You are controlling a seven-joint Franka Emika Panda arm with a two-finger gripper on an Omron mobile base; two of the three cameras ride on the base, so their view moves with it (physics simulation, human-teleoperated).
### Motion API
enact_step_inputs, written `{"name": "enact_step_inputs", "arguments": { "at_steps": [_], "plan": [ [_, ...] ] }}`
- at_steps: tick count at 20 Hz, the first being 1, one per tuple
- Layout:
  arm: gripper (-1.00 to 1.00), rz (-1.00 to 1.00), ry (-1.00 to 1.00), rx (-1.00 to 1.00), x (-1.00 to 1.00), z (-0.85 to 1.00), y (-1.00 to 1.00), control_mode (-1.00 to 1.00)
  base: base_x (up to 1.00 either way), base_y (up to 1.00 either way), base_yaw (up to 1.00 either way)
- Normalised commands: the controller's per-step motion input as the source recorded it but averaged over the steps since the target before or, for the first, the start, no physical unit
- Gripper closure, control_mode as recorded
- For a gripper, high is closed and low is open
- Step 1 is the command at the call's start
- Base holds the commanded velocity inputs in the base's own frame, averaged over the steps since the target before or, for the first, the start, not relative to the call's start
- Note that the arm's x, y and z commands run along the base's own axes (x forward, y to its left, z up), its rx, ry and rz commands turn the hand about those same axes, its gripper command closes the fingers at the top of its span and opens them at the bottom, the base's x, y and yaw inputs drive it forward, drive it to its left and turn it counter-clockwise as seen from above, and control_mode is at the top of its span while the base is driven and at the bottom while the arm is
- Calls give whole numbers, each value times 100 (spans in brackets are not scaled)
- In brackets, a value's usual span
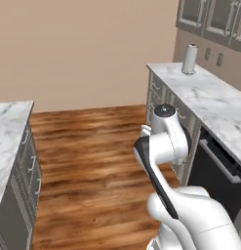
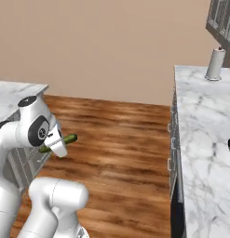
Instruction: Turn on the sink faucet. Then move the squash from the counter to the sink. Turn off the sink. Move the vegetable from the sink to the pot next to the stove. Finally move the pot to the rear left burner.
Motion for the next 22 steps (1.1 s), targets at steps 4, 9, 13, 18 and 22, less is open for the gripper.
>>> {"name": "enact_step_inputs", "arguments": {
  "at_steps": [4,9,13,18,22],
  "plan": [
    [100,0,0,0,0,0,0,100,-14,4,-47],
    [100,0,0,0,0,0,0,100,-23,0,-50],
    [100,0,0,0,0,0,0,100,-32,-5,-53],
    [100,0,0,0,0,0,0,100,-28,-17,-53],
    [100,0,0,0,0,0,0,100,-14,-35,-49]
  ]
}}
